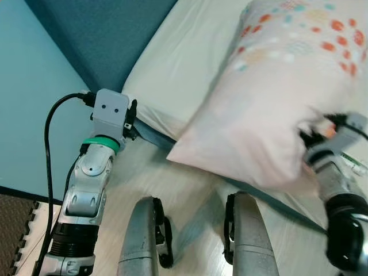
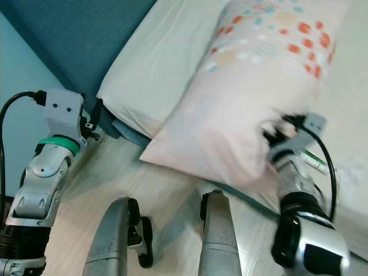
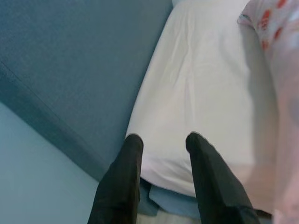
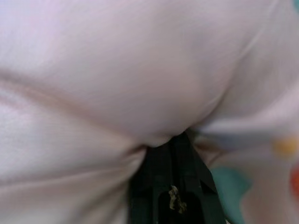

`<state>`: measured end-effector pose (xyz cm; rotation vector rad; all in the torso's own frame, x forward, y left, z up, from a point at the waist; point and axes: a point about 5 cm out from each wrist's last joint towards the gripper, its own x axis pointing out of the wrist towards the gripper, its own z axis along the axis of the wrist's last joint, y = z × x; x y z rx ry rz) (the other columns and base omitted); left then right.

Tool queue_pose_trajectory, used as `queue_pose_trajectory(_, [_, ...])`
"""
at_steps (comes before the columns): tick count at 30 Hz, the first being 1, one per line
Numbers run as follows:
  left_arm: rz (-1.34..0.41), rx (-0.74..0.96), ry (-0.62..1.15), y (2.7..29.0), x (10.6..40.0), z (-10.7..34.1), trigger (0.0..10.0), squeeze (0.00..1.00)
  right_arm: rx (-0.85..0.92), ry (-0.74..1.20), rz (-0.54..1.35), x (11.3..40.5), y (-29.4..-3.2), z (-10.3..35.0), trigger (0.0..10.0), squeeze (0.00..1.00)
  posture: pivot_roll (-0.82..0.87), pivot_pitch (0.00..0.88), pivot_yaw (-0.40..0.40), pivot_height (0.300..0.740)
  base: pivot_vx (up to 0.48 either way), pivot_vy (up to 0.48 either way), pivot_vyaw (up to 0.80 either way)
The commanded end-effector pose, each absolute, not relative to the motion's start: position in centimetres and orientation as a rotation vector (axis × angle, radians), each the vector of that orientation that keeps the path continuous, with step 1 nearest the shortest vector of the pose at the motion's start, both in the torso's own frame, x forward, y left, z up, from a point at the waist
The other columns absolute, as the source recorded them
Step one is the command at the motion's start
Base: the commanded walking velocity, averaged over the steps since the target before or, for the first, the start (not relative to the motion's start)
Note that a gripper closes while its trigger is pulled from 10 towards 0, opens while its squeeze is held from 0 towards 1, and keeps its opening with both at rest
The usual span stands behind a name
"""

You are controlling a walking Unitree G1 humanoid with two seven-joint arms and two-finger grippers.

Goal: Clean up the room

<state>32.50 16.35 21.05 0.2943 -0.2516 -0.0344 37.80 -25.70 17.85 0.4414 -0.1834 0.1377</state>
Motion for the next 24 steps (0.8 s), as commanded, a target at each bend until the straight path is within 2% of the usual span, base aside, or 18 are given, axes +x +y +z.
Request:
queue_pose_trajectory(1, [-0.017, 0.296, -0.228, 17.0, 32.4, 20.6, 10.0, 0.0, 0.445, -0.241, 0.216, 38.2, -24.5, 19.1, 10.0, 0.0, 0.0, 0.227, 0.158, 0.62, 0.0, 0.0, 0.0])
queue_pose_trajectory(4, [0.002, 0.3, -0.281, 17.3, 33.0, 22.3, 10.0, 0.0, 0.394, -0.428, 0.404, 40.0, -20.3, 25.7, 10.0, 0.0, -0.01, 0.219, 0.164, 0.62, 0.0, 0.0, 0.0])
queue_pose_trajectory(6, [0.044, 0.328, -0.354, 18.1, 33.4, 24.2, 10.0, 0.0, 0.366, -0.446, 0.488, 40.8, -17.2, 28.1, 10.0, 0.0, -0.02, 0.211, 0.17, 0.62, 0.0, 0.0, 0.0])
queue_pose_trajectory(7, [0.044, 0.328, -0.354, 18.1, 33.4, 24.2, 10.0, 0.0, 0.366, -0.446, 0.488, 40.8, -17.2, 28.1, 10.0, 0.0, -0.02, 0.211, 0.17, 0.62, 0.0, 0.0, 0.0])
queue_pose_trajectory(10, [0.232, 0.407, -0.581, 20.0, 33.5, 30.1, 10.0, 0.0, 0.344, -0.386, 0.688, 41.1, -10.9, 29.3, 10.0, 0.0, -0.02, 0.202, 0.176, 0.62, 0.0, 0.0, 0.0])
queue_pose_trajectory(11, [0.232, 0.407, -0.581, 20.0, 33.5, 30.1, 10.0, 0.0, 0.344, -0.386, 0.688, 41.1, -10.9, 29.3, 10.0, 0.0, -0.02, 0.202, 0.176, 0.62, 0.0, 0.0, 0.0])
queue_pose_trajectory(14, [0.399, 0.434, -0.777, 21.3, 32.4, 35.4, 10.0, 0.0, 0.383, -0.405, 0.845, 40.5, -6.5, 30.5, 10.0, 0.0, -0.01, 0.192, 0.176, 0.62, 0.0, 0.0, 0.0])
queue_pose_trajectory(18, [0.456, 0.429, -0.865, 21.5, 31.5, 37.7, 10.0, 0.0, 0.434, -0.483, 0.918, 39.9, -5.2, 32.3, 10.0, 0.0, -0.01, 0.192, 0.175, 0.62, 0.0, 0.0, 0.0])
queue_pose_trajectory(20, [0.408, 0.45, -0.908, 20.5, 30.9, 38.4, 10.0, 0.0, 0.51, -0.633, 1.053, 38.7, -5.1, 35.5, 10.0, 0.0, 0.0, 0.195, 0.174, 0.62, 0.0, 0.0, 0.0])
queue_pose_trajectory(24, [0.271, 0.454, -0.885, 18.6, 30.8, 37.0, 10.0, 0.0, 0.498, -0.745, 1.079, 37.8, -6.5, 36.9, 10.0, 0.0, 0.0, 0.202, 0.169, 0.62, 0.0, 0.0, 0.0])
